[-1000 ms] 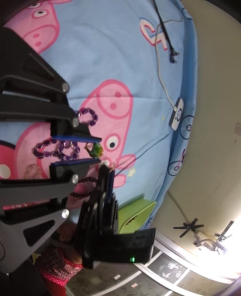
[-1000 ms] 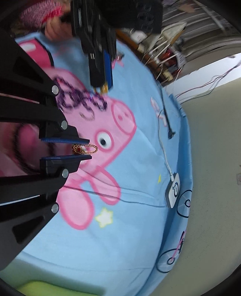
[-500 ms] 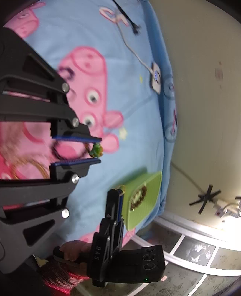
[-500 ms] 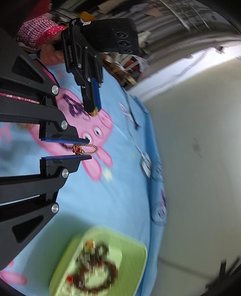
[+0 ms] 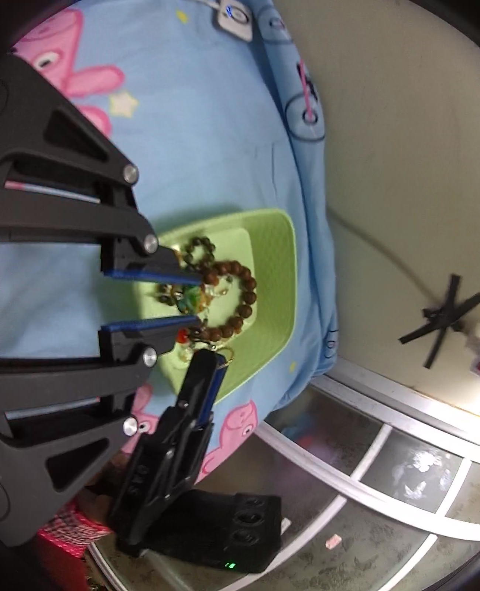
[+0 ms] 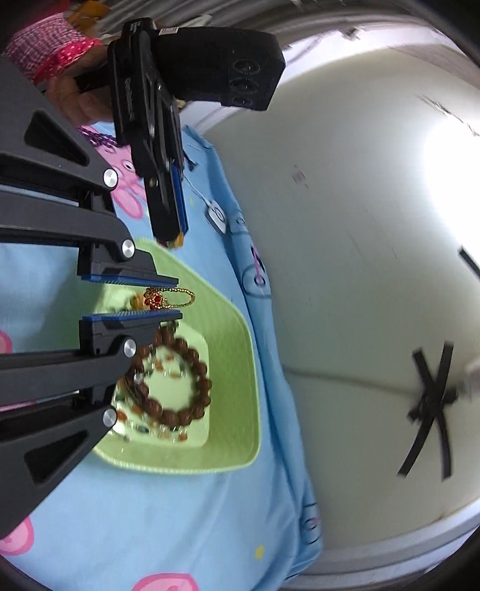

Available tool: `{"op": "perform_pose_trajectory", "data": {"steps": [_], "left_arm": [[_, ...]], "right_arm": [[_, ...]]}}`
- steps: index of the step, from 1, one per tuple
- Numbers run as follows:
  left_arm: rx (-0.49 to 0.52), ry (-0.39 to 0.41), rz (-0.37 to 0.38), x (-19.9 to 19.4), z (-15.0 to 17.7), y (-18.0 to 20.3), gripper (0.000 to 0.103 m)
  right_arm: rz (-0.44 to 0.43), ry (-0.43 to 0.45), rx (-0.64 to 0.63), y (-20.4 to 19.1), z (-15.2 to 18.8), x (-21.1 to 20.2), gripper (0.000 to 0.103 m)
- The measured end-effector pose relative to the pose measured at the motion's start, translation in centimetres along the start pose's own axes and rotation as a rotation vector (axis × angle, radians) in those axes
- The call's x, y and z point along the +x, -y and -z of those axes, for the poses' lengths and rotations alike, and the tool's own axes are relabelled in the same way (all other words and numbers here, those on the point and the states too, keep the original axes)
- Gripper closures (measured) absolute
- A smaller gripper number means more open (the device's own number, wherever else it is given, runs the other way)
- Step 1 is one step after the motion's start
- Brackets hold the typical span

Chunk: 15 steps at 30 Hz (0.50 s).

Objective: Organize jewelry

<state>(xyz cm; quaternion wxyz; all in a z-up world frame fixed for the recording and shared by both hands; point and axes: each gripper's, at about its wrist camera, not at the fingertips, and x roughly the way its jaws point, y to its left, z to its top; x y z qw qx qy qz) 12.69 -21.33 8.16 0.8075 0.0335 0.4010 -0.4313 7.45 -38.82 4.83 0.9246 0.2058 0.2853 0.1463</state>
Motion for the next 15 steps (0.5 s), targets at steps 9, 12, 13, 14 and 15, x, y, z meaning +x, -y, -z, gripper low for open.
{"op": "perform_pose_trajectory", "data": {"steps": [9,12,13,14,15], "left_arm": [[-0.129,0.024,0.009,-1.0,-1.4,-2.4,0.087],[-0.166,0.117,0.000,-5.2,-1.2,-3.6,0.087],[-0.179,0.149,-0.012,-6.8,-0.7,-4.1,0.087],[-0.190,0.176,-0.034,-8.4,0.0,-4.7,0.087],[-0.204,0.194,-0.066,-9.8,0.8,-5.4,0.087]], "right_arm": [[-0.020,0.176,0.147,3.4,-1.0,-3.9,0.075],[-0.037,0.197,0.163,3.8,-1.1,-4.3,0.075],[-0.039,0.200,0.160,3.6,-1.1,-4.3,0.075],[-0.043,0.199,0.157,3.4,-1.0,-4.3,0.075],[-0.052,0.194,0.155,3.2,-1.0,-4.2,0.075]]}}
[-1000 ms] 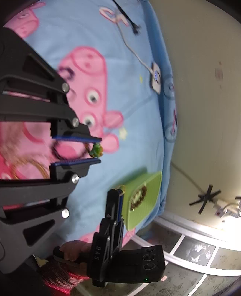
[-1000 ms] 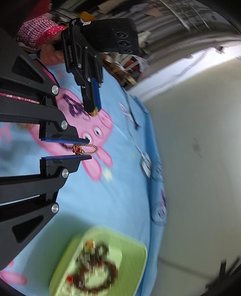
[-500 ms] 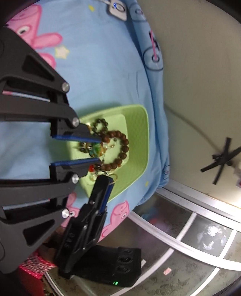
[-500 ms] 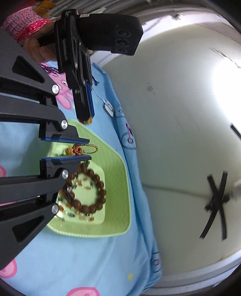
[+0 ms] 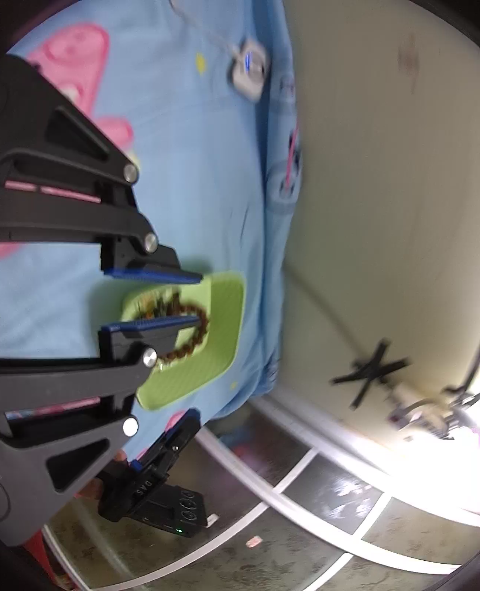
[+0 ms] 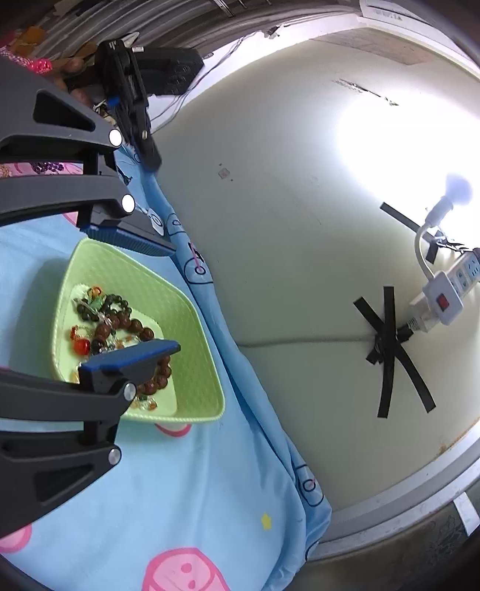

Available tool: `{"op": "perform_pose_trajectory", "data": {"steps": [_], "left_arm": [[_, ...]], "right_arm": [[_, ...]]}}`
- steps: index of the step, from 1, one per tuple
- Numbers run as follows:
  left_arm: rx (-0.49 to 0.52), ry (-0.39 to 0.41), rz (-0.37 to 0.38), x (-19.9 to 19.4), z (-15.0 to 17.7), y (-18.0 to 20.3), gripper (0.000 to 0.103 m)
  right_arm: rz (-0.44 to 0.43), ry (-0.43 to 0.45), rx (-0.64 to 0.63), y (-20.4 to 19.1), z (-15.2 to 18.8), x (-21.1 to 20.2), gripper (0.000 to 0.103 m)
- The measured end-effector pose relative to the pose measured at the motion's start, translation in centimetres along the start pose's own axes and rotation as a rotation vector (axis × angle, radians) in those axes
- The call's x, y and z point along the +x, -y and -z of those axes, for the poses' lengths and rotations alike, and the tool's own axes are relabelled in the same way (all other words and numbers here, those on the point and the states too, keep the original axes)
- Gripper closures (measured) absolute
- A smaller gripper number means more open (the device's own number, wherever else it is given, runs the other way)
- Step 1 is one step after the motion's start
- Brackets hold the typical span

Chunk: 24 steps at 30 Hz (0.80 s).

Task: Organize jewelry
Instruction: 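Open both tools over the basket and return to the pile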

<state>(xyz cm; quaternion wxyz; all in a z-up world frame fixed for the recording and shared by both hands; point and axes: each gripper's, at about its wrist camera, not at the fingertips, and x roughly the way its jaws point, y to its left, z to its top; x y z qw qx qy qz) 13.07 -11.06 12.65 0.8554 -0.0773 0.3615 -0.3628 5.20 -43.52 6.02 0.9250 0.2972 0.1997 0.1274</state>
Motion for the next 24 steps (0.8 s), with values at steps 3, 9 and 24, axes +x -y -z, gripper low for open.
{"op": "perform_pose_trajectory", "data": {"steps": [3,9,24], "left_arm": [[-0.035,0.033,-0.088,-3.5,1.8,-2.6,0.087],[-0.172,-0.009,-0.314,-8.8,7.3,-9.5,0.087],[-0.254,-0.098,-0.288,-10.8,15.3,-11.9,0.087]], "right_arm": [[-0.031,-0.033,-0.007,-1.0,0.4,0.2,0.075],[-0.089,-0.117,-0.078,-3.9,2.0,1.6,0.075],[-0.182,-0.535,-0.444,-14.8,12.7,7.8,0.085]]}}
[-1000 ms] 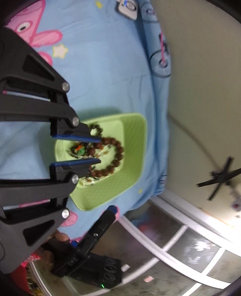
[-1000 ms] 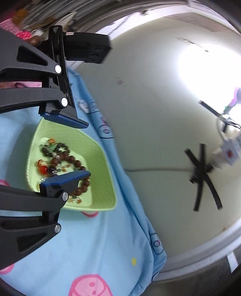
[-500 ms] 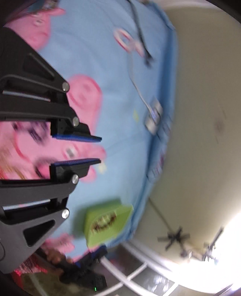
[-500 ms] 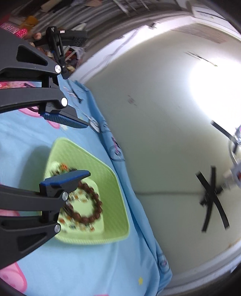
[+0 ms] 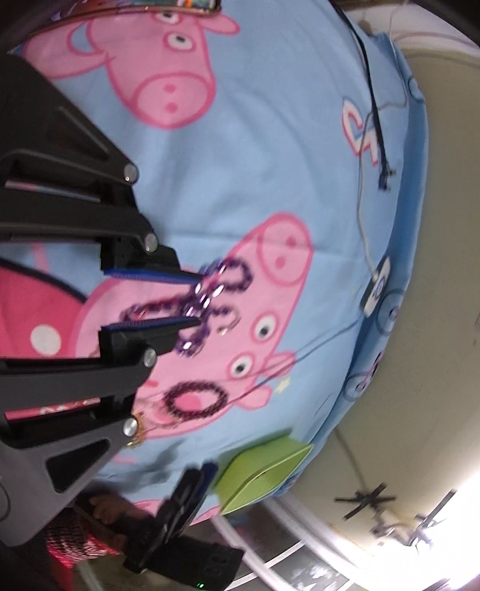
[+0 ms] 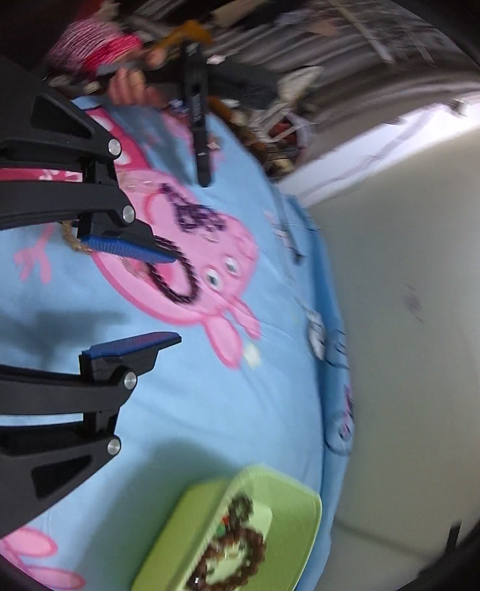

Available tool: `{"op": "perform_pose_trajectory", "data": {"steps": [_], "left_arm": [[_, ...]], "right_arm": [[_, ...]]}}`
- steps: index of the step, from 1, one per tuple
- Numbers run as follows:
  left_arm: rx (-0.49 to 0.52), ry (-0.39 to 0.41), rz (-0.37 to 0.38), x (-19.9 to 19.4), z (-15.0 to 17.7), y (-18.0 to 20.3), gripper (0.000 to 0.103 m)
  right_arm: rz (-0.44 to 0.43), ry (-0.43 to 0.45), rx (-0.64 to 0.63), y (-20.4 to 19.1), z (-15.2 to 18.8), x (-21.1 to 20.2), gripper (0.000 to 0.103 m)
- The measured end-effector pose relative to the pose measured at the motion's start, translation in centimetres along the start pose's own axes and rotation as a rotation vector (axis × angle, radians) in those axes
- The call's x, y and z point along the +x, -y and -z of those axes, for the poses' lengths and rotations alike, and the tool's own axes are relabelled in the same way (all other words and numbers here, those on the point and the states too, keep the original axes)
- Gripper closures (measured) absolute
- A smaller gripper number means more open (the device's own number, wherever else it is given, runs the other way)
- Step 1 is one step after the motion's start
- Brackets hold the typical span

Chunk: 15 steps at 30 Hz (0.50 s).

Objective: Organize jewelry

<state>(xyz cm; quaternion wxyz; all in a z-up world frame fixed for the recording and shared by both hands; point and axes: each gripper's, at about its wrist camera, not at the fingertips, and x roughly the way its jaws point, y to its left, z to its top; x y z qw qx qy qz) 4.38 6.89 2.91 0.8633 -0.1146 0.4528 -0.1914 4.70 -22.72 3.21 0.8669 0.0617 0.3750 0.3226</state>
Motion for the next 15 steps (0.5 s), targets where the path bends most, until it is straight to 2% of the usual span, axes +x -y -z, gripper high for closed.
{"op": "perform_pose_trajectory", "data": {"steps": [1,2,3,6,7,8,9,12,15], "left_arm": [[0.017,-0.012,0.005,0.3,0.3,0.4,0.082],[0.033,-0.020,0.002,0.6,0.4,0.7,0.071],[0.042,-0.020,-0.005,0.9,0.5,1.0,0.067],[0.065,-0.040,-0.016,2.1,0.6,1.5,0.066],[0.086,-0.028,-0.030,2.4,0.7,1.8,0.073],[0.113,-0.020,-0.054,2.6,0.7,2.1,0.098],[0.126,-0.032,-0.070,2.9,0.6,2.1,0.098],[0.077,-0.001,-0.046,1.8,-0.1,0.9,0.099],[0.035,0.056,0.010,-0.8,-0.8,-0.4,0.099]], "right_arm": [[0.002,-0.016,-0.006,-0.3,0.2,0.4,0.085],[-0.003,-0.031,-0.005,-0.6,0.3,0.8,0.085],[-0.008,-0.039,0.002,-0.7,0.3,1.1,0.085],[-0.018,-0.045,0.009,-1.1,0.0,1.5,0.085],[-0.019,-0.046,0.012,-1.3,0.0,1.7,0.085],[-0.022,-0.047,0.017,-1.4,0.0,1.9,0.085],[-0.024,-0.048,0.020,-1.6,0.0,2.0,0.085],[-0.032,-0.050,0.027,-2.0,-0.3,2.2,0.085],[-0.067,-0.040,0.021,-2.6,-0.8,2.1,0.085]]}}
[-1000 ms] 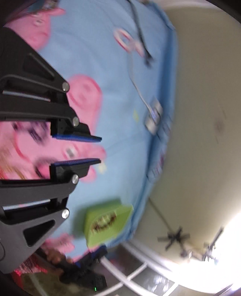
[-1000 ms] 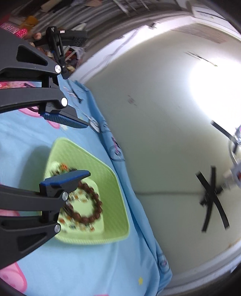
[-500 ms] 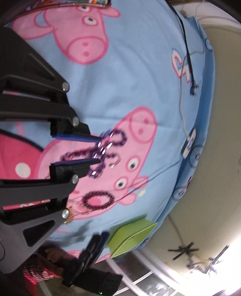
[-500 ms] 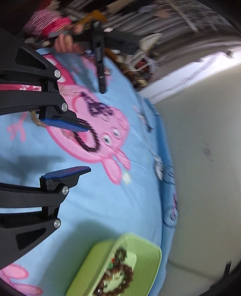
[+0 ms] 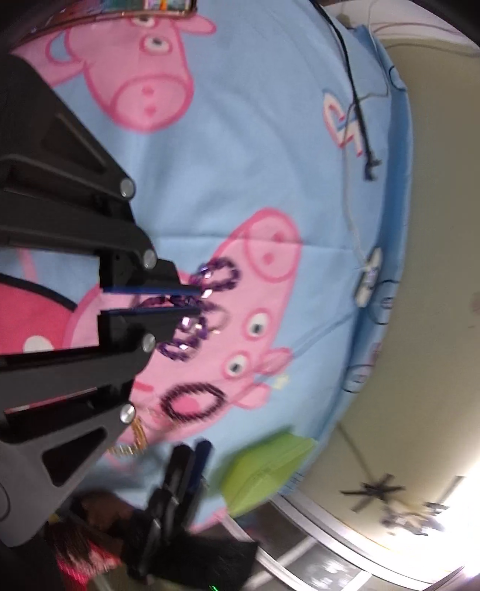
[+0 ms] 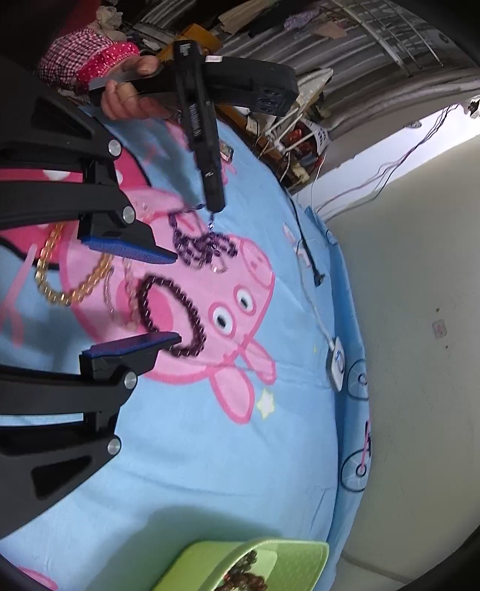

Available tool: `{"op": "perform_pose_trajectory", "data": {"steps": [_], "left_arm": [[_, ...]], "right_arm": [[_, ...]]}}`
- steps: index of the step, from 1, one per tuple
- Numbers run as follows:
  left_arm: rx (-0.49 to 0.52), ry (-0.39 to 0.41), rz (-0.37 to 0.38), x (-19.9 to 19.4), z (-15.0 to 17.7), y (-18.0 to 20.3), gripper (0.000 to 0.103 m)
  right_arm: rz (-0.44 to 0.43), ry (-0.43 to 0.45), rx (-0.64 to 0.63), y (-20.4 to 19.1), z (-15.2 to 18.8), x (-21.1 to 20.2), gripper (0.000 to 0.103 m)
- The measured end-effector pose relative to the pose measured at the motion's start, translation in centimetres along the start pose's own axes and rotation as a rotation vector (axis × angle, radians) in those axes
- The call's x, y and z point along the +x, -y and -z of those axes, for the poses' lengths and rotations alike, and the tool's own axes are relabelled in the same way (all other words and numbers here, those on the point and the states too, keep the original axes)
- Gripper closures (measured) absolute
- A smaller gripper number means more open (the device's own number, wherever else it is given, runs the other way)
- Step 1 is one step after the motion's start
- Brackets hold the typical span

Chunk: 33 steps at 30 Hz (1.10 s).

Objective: Organize jewelry

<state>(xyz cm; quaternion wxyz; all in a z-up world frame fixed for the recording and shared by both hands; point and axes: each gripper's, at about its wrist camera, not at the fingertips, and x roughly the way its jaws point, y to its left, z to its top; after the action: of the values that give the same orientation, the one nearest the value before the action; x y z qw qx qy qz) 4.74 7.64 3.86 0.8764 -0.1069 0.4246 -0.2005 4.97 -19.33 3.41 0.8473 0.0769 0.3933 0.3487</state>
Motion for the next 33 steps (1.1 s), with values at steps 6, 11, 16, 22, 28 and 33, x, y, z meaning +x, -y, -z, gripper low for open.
{"op": "perform_pose_trajectory", "data": {"steps": [6,11,16,22,28,33], "left_arm": [[-0.029,0.093,0.052,-4.1,-1.1,-0.7,0.099],[-0.013,0.141,0.073,-6.1,-1.7,0.1,0.098],[0.004,0.209,0.108,-8.4,-2.8,0.7,0.098],[0.034,0.245,0.138,-9.9,-3.7,2.0,0.098],[0.079,0.269,0.170,-10.9,-4.4,4.0,0.098],[0.109,0.291,0.180,-11.9,-4.6,5.2,0.098]], "right_arm": [[-0.020,-0.007,-0.093,-2.7,-0.8,0.9,0.085],[-0.018,-0.032,-0.183,-5.1,-0.8,2.0,0.085],[0.013,-0.011,-0.149,-4.0,-0.9,1.4,0.085],[-0.018,-0.002,-0.128,-3.4,-1.2,0.9,0.084],[-0.064,-0.033,-0.246,-7.3,-2.2,3.5,0.084],[-0.061,-0.070,-0.259,-8.6,-3.2,7.3,0.084]]}}
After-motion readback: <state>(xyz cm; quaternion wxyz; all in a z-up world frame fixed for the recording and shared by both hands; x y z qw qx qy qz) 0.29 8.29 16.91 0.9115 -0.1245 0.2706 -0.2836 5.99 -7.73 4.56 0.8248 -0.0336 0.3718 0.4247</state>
